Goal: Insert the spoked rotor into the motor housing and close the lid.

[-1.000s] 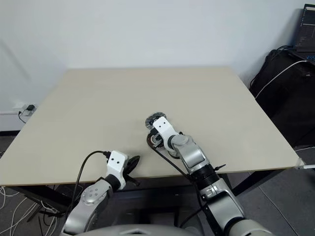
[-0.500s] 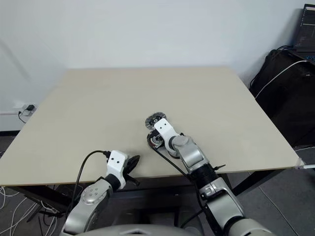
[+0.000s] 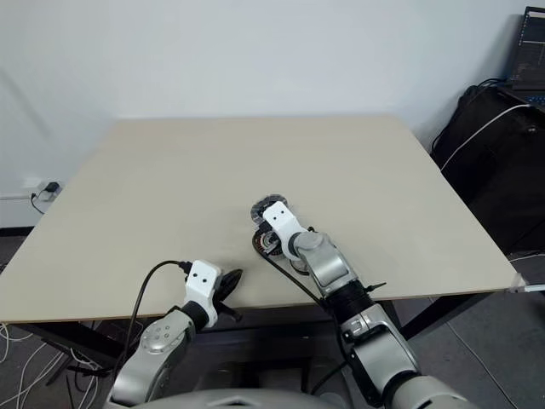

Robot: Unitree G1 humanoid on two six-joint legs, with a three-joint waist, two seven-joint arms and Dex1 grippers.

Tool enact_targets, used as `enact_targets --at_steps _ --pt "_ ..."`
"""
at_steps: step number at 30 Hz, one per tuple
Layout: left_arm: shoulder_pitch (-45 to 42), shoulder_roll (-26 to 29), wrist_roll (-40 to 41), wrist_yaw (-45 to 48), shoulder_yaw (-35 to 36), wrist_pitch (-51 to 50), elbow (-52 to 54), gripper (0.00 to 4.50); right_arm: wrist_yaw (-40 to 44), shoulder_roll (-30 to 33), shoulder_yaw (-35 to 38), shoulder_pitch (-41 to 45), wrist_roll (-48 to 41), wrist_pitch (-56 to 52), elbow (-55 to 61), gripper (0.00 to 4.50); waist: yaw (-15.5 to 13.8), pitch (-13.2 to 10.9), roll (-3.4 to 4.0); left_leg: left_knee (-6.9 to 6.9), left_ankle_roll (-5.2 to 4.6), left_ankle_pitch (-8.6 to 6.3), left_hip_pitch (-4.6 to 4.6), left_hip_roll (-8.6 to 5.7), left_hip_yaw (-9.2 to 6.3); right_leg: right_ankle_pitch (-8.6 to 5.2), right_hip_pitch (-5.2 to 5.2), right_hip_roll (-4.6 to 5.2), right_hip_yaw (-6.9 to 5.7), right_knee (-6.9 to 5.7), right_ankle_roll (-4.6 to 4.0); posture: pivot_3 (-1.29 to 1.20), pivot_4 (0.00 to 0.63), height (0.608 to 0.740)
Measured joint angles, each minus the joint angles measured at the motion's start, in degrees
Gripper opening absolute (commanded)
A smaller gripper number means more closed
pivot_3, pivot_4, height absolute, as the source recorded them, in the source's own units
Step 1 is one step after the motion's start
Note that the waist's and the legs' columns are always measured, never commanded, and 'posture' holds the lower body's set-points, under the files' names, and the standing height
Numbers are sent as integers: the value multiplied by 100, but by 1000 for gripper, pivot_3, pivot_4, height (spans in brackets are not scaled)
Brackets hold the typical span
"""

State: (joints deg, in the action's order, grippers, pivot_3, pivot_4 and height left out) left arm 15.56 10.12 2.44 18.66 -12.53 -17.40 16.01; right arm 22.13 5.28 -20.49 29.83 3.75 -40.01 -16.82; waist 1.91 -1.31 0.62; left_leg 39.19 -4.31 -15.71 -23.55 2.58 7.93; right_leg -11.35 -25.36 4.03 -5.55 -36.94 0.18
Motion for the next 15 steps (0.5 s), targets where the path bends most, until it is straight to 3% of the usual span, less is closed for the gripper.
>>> enact_targets --at_steps 15 --pt "2 0 0 -9 1 -11 0 0 18 -119 6 48 35 160 -321 50 18 0 0 0 2 2 0 0 0 0 1 -21 1 -1 0 0 0 740"
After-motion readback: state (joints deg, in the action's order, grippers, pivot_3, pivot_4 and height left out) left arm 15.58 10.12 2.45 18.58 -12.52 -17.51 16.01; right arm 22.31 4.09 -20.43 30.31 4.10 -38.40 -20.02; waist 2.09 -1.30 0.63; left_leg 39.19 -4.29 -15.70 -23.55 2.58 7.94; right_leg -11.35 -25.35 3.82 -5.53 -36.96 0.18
